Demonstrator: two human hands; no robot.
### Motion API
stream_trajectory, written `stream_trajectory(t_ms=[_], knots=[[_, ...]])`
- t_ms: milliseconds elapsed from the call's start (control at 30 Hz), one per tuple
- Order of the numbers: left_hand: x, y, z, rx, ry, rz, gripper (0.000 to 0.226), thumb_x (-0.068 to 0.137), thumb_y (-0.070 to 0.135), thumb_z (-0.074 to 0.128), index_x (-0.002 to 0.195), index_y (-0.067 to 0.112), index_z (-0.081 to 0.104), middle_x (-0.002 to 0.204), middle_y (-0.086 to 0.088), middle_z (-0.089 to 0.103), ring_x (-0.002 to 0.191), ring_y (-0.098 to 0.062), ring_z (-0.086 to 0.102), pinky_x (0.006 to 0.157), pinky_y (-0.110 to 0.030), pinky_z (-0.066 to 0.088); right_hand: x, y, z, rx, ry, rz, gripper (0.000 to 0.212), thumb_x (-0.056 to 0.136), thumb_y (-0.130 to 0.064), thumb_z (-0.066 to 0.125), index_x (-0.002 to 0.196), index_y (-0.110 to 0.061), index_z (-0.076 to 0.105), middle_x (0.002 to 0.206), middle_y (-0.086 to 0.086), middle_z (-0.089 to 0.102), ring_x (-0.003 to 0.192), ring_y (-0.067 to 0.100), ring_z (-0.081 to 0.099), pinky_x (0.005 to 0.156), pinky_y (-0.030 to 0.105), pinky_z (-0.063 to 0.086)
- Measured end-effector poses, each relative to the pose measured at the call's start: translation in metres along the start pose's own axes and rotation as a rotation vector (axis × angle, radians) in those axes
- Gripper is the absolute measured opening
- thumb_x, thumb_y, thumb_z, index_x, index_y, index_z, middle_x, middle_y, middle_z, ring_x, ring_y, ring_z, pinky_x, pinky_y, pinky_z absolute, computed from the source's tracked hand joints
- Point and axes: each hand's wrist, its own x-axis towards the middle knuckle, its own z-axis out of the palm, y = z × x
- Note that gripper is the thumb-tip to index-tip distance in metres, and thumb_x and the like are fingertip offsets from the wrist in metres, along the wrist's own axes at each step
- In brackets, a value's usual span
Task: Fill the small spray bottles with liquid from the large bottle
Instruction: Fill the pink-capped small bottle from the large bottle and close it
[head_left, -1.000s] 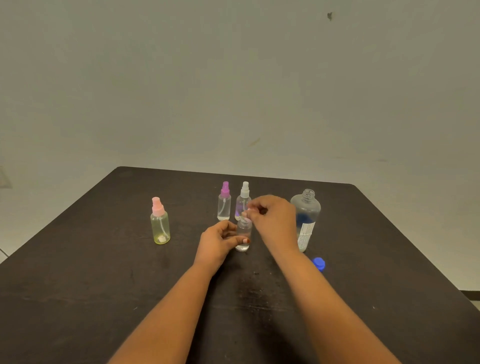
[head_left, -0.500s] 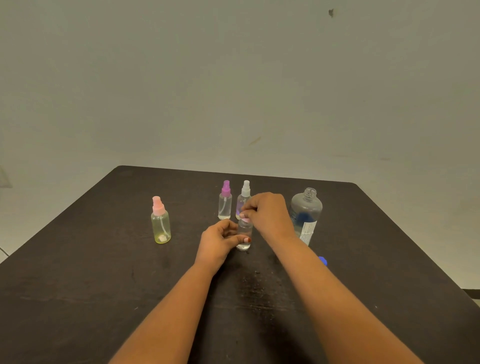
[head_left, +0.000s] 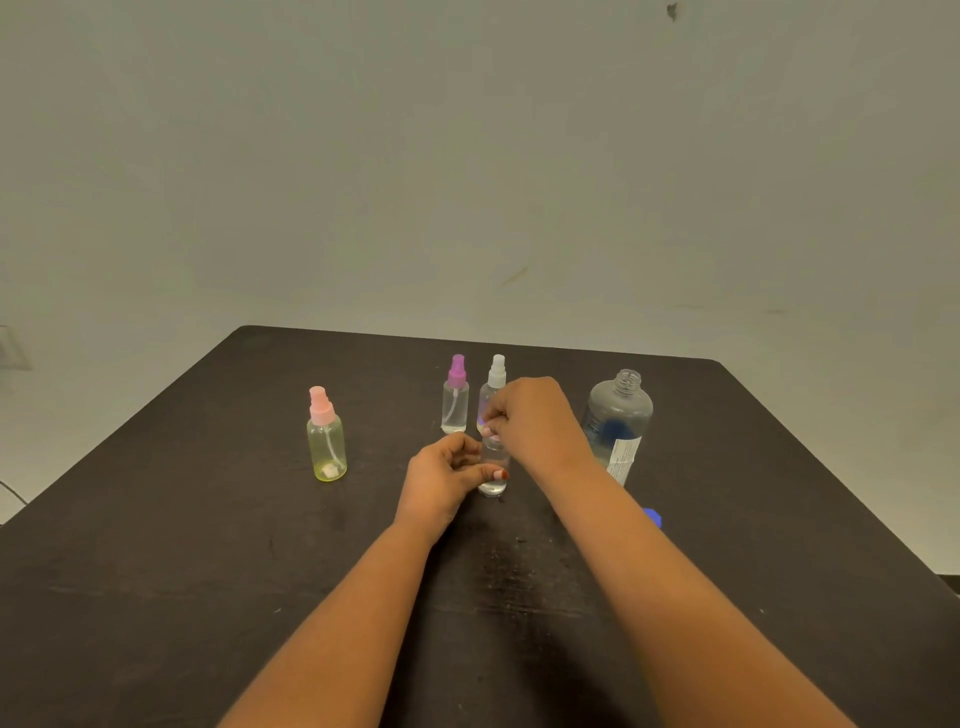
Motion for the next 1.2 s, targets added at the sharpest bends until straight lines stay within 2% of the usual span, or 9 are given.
stream_trajectory(t_ms=[167, 400, 567, 667, 733, 800, 933, 1100, 1200], knots=[[0.000, -0.001, 0.001, -0.007, 0.007, -0.012, 0.025, 0.062, 0.008, 0.083, 0.079, 0.010, 0.065, 0.085, -0.009, 0.073, 0.087, -0.021, 0.070, 0.093, -0.046, 0.051, 0.007, -0.003, -0.002, -0.068, -0.026, 0.010, 0.021, 0.086, -0.023, 0.063, 0.104, -0.015, 0.069, 0.104, 0.008, 0.066, 0.079, 0.017, 0.055, 0.074, 0.023, 0.041], [-0.001, 0.001, 0.002, -0.009, 0.024, 0.004, 0.022, 0.063, 0.002, 0.081, 0.078, 0.008, 0.065, 0.088, -0.016, 0.071, 0.086, -0.022, 0.070, 0.090, -0.039, 0.053, 0.013, -0.009, 0.004, -0.124, -0.004, -0.008, 0.020, 0.088, -0.026, 0.062, 0.100, -0.011, 0.066, 0.094, 0.008, 0.066, 0.086, 0.021, 0.064, 0.070, 0.025, 0.044], [0.000, 0.000, 0.002, -0.022, 0.034, -0.002, 0.024, 0.063, 0.002, 0.081, 0.076, 0.011, 0.063, 0.089, -0.017, 0.071, 0.089, -0.025, 0.069, 0.087, -0.033, 0.053, 0.016, -0.011, -0.011, 0.003, -0.089, 0.085, 0.037, 0.086, -0.042, 0.061, 0.093, -0.006, 0.067, 0.065, 0.001, 0.047, 0.072, 0.019, 0.052, 0.060, 0.025, 0.035], [0.000, 0.000, 0.003, -0.026, 0.026, -0.010, 0.025, 0.064, 0.002, 0.081, 0.081, 0.005, 0.063, 0.087, -0.014, 0.073, 0.087, -0.022, 0.070, 0.088, -0.034, 0.053, 0.009, -0.006, -0.020, 0.010, -0.084, 0.049, 0.029, 0.089, -0.032, 0.059, 0.099, -0.006, 0.067, 0.085, 0.007, 0.063, 0.077, 0.021, 0.057, 0.060, 0.026, 0.035], [0.002, 0.000, 0.002, -0.020, 0.025, -0.016, 0.027, 0.064, 0.003, 0.081, 0.084, 0.003, 0.064, 0.086, -0.013, 0.073, 0.087, -0.021, 0.070, 0.089, -0.035, 0.053, 0.004, -0.006, -0.023, -0.053, -0.115, 0.001, 0.023, 0.090, -0.016, 0.057, 0.109, -0.010, 0.067, 0.105, 0.010, 0.065, 0.084, 0.021, 0.057, 0.069, 0.025, 0.036], [0.001, 0.000, 0.003, -0.022, 0.026, -0.020, 0.027, 0.064, 0.002, 0.081, 0.084, 0.003, 0.063, 0.085, -0.011, 0.073, 0.086, -0.020, 0.071, 0.090, -0.036, 0.053, 0.003, -0.007, -0.024, -0.091, -0.139, -0.018, 0.023, 0.089, -0.010, 0.056, 0.108, -0.011, 0.069, 0.110, 0.012, 0.064, 0.082, 0.020, 0.053, 0.071, 0.024, 0.035], [0.001, -0.002, 0.002, -0.025, 0.020, -0.015, 0.025, 0.064, 0.003, 0.081, 0.082, 0.005, 0.063, 0.083, -0.011, 0.074, 0.085, -0.021, 0.071, 0.092, -0.041, 0.052, 0.006, -0.005, -0.021, -0.083, -0.122, 0.016, 0.022, 0.088, -0.020, 0.062, 0.106, -0.009, 0.070, 0.095, 0.008, 0.064, 0.075, 0.015, 0.056, 0.064, 0.019, 0.038], [0.002, -0.003, 0.001, -0.015, 0.013, -0.012, 0.027, 0.064, 0.006, 0.082, 0.084, 0.006, 0.064, 0.086, -0.012, 0.073, 0.087, -0.020, 0.071, 0.093, -0.044, 0.051, 0.004, -0.003, -0.022, -0.014, -0.052, 0.048, 0.027, 0.079, -0.035, 0.072, 0.083, -0.008, 0.066, 0.065, 0.000, 0.048, 0.065, 0.014, 0.048, 0.047, 0.018, 0.027], [0.002, -0.003, 0.002, -0.020, 0.015, -0.020, 0.026, 0.063, 0.005, 0.082, 0.083, 0.006, 0.064, 0.086, -0.012, 0.073, 0.085, -0.019, 0.071, 0.093, -0.045, 0.051, 0.003, -0.002, -0.025, 0.014, -0.071, 0.030, 0.027, 0.081, -0.030, 0.071, 0.097, -0.008, 0.069, 0.083, 0.004, 0.061, 0.075, 0.018, 0.056, 0.055, 0.019, 0.035]])
